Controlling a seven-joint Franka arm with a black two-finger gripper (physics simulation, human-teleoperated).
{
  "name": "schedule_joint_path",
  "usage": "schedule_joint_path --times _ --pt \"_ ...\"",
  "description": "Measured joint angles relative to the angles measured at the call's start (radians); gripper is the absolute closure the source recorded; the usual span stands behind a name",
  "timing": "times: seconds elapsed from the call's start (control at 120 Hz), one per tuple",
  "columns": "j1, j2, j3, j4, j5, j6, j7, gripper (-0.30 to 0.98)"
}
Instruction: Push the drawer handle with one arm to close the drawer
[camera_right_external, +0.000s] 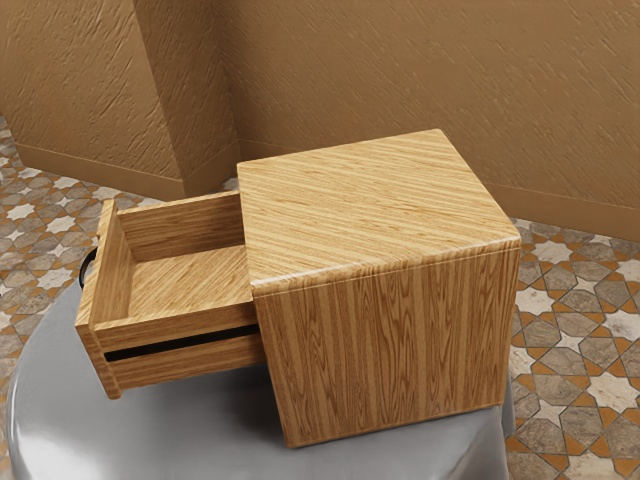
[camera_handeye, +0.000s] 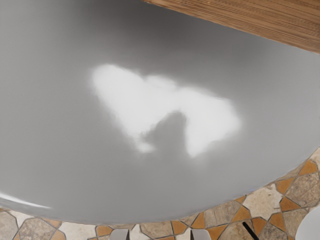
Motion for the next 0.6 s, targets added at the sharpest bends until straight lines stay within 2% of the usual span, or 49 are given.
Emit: schedule_joint_path --times 0.125,0.333,0.6 --pt "-0.066 0.002 0.01 0.008 0.009 0.008 0.026 0.62" --pt "-0.119 0.004 0.042 0.021 0.018 0.021 0.054 0.63" --pt "-0.2 0.02 0.125 0.065 0.09 0.069 0.079 0.64"
